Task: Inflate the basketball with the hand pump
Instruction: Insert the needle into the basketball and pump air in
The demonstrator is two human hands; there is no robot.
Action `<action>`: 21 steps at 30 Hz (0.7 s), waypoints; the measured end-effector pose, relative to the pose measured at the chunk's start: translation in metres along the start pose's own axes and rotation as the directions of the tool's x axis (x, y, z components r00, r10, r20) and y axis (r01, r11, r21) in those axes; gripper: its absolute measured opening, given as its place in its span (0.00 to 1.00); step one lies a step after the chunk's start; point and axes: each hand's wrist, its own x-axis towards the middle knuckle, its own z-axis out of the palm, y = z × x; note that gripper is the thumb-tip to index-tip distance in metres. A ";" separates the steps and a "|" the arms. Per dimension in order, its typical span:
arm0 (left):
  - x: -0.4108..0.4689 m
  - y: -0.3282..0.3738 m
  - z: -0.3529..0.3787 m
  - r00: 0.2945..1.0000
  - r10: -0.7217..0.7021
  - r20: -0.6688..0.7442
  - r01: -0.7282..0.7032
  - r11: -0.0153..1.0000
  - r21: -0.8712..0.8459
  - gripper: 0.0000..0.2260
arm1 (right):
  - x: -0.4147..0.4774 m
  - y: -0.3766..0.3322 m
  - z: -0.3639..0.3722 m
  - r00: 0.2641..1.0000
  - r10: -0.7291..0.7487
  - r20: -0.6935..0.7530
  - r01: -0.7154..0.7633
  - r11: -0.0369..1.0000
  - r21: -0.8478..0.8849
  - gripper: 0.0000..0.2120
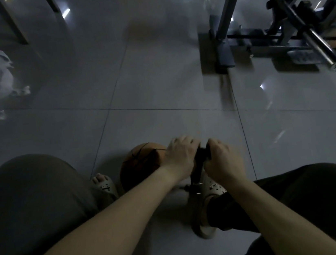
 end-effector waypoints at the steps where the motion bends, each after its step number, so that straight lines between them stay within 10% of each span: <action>1: 0.011 0.001 -0.018 0.998 0.020 -0.056 -0.021 0.999 -0.028 0.08 | 0.002 -0.001 -0.013 0.994 -0.022 -0.111 0.025 0.999 0.021 0.08; 6: 0.032 0.006 -0.059 0.974 0.068 -0.216 -0.082 0.995 -0.054 0.08 | 0.007 -0.008 -0.037 0.903 -0.065 -0.424 0.108 0.991 0.077 0.09; 13: -0.012 0.004 0.014 0.999 0.006 -0.031 -0.005 1.000 0.003 0.17 | -0.002 0.005 0.021 0.998 -0.037 -0.049 0.026 0.979 -0.201 0.07; 21: -0.028 0.023 0.056 0.966 -0.134 0.222 0.086 0.974 0.211 0.12 | -0.013 0.012 0.044 0.944 -0.012 0.331 0.132 0.930 -0.344 0.13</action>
